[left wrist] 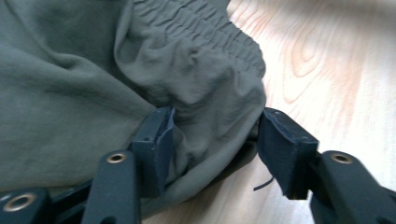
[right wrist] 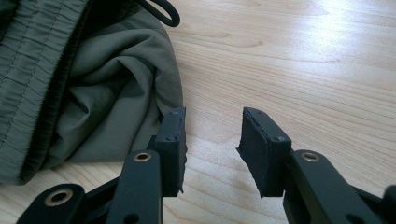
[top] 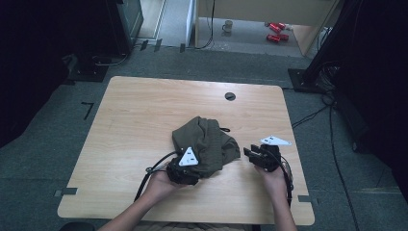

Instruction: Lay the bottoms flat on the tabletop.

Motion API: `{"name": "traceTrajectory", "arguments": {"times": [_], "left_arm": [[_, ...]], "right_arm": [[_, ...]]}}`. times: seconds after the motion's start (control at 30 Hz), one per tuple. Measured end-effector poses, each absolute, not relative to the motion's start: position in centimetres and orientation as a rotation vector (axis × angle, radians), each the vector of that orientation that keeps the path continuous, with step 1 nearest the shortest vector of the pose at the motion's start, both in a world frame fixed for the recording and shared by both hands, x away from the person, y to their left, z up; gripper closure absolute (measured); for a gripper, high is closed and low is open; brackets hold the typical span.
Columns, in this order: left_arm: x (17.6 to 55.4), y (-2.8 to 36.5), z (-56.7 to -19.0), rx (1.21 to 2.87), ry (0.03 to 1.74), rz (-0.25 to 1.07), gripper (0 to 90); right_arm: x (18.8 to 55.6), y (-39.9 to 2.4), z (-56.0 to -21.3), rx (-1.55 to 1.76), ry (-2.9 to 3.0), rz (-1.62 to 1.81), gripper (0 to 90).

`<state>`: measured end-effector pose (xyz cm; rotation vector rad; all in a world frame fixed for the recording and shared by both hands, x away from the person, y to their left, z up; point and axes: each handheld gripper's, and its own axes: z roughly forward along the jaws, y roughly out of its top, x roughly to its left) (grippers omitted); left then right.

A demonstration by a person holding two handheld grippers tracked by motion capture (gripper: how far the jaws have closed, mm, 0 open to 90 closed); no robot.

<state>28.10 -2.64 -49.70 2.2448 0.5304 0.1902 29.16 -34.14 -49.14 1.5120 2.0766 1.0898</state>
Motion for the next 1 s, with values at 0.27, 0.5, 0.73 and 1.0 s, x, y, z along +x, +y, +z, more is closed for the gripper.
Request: {"name": "traceTrajectory", "arguments": {"times": [0.27,0.5,0.73,1.0], "left_arm": [[28.5,-2.1,-49.7,2.237,0.567,0.193,78.5],[28.0,-1.9,-48.4,2.203,0.602,0.118,90.0],[28.3,-0.3,-45.3,2.074,0.637,0.047,90.0],[29.1,3.5,-41.4,1.930,0.697,0.081,90.0]], "right_arm": [[29.1,-34.2,-49.2,1.519,2.075,1.094,61.2],[29.2,-34.3,-49.3,1.522,2.077,1.094,61.0],[29.1,-34.3,-49.3,1.528,2.077,1.092,60.9],[29.1,-34.2,-49.4,1.526,2.088,1.088,60.9]]}}
